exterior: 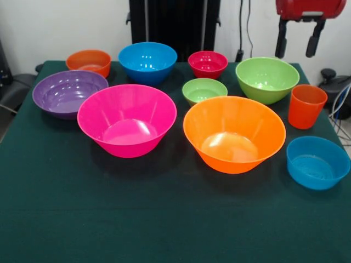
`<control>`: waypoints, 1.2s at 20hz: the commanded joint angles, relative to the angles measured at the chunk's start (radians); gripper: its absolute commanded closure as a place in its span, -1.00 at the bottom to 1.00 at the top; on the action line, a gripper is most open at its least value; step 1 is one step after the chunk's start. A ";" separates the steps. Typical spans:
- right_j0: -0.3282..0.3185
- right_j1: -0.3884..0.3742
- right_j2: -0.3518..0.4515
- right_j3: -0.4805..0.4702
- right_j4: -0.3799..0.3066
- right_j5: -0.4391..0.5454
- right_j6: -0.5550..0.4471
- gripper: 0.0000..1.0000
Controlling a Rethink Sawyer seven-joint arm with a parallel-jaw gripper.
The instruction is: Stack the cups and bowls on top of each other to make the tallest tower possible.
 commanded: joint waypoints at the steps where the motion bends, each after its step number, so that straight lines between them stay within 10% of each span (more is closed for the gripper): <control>1: -0.037 0.169 0.054 -0.166 -0.068 0.086 0.010 -1.00; 24: 0.017 0.318 0.028 -0.084 -0.076 -0.240 0.116 -1.00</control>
